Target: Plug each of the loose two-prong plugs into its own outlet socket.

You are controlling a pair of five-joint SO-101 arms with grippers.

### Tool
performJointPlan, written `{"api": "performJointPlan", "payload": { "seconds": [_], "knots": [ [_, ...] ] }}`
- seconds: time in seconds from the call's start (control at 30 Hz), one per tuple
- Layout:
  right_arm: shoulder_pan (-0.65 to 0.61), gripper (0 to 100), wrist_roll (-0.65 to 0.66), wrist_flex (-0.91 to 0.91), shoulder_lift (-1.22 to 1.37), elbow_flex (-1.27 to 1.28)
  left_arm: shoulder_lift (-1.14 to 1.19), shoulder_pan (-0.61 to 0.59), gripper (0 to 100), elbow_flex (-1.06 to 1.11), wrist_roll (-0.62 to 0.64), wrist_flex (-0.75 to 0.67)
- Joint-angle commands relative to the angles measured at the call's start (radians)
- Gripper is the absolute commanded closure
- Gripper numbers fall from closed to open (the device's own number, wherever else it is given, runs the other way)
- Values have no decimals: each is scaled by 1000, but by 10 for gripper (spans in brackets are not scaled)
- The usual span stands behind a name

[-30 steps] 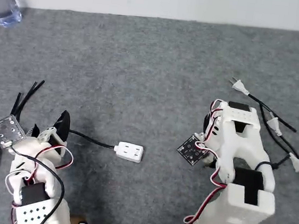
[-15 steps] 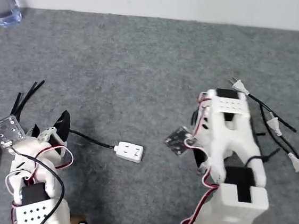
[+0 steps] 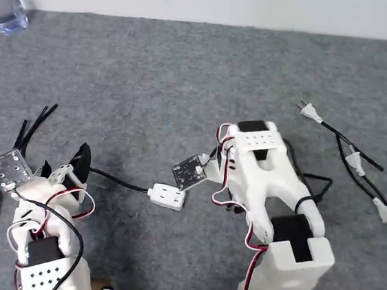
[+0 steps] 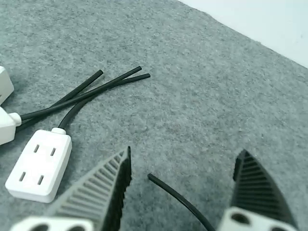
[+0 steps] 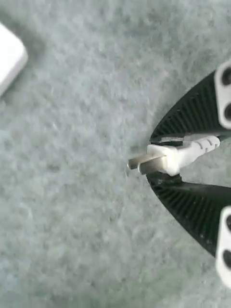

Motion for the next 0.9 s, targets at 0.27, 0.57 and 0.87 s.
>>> {"api": "performJointPlan", "payload": {
  "seconds": [0.27, 0.57, 0.87],
  "knots": [
    [2, 707, -41, -18, -56, -72, 0, 6, 674, -5, -11, 5],
    [2, 706, -41, -28, -54, -140, 2, 6, 674, -5, -11, 6],
    [2, 706, -46, -25, -51, -180, -5, 8, 674, -5, -11, 26]
  ]
}}
